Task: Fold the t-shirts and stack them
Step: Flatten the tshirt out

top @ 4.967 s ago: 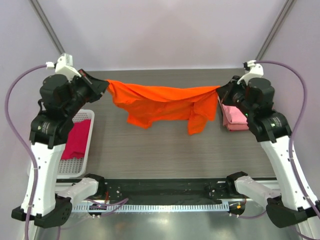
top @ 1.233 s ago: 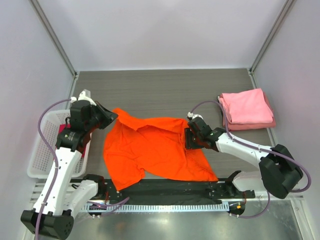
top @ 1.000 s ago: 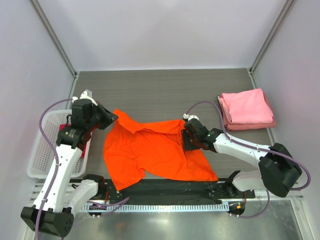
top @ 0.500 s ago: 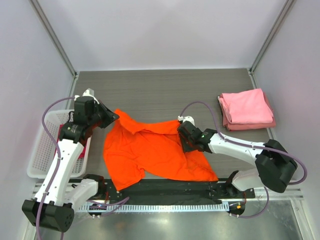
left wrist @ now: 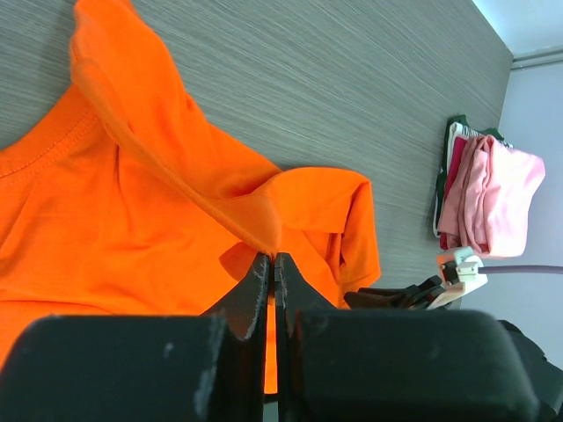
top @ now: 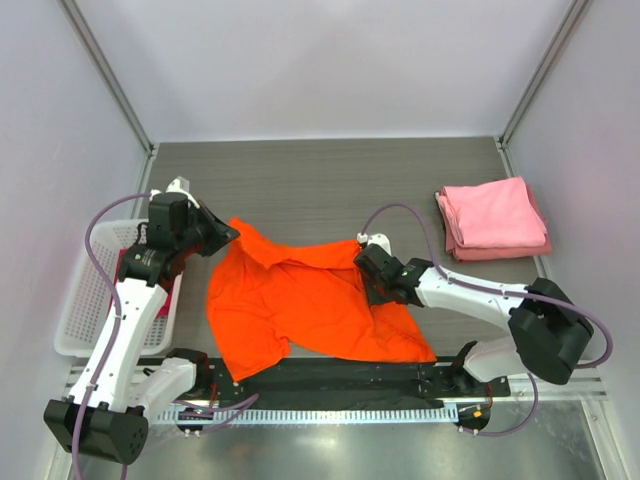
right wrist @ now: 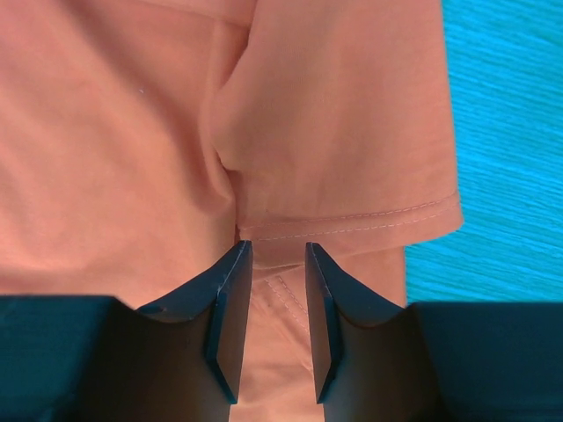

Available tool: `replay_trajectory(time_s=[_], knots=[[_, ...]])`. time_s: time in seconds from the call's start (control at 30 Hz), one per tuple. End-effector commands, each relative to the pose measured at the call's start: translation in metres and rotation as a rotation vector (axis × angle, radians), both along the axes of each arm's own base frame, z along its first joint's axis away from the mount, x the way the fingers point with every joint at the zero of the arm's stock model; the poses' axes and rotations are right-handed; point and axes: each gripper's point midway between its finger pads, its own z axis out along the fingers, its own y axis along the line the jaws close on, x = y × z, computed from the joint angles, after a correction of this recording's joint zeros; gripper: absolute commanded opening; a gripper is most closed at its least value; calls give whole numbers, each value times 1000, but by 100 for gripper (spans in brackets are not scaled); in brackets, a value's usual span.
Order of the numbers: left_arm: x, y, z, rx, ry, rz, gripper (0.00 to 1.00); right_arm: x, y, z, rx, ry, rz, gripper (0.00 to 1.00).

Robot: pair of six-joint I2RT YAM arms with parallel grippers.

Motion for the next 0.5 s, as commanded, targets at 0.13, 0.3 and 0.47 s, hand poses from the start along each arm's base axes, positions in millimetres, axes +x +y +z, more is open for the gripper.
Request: replay_trajectory(time_s=[0.13,0.3,0.47], knots=[[5,-4,19,-15,-62,-29,0,-1,11,0,-27,-9,32,40],[5,-5,18,-16,-61,-34,0,-1,15,-2,-45,-13,48,46],[5,-5,17,-14,-60,-37,0,2,14,-5,-66,-15,34,36]])
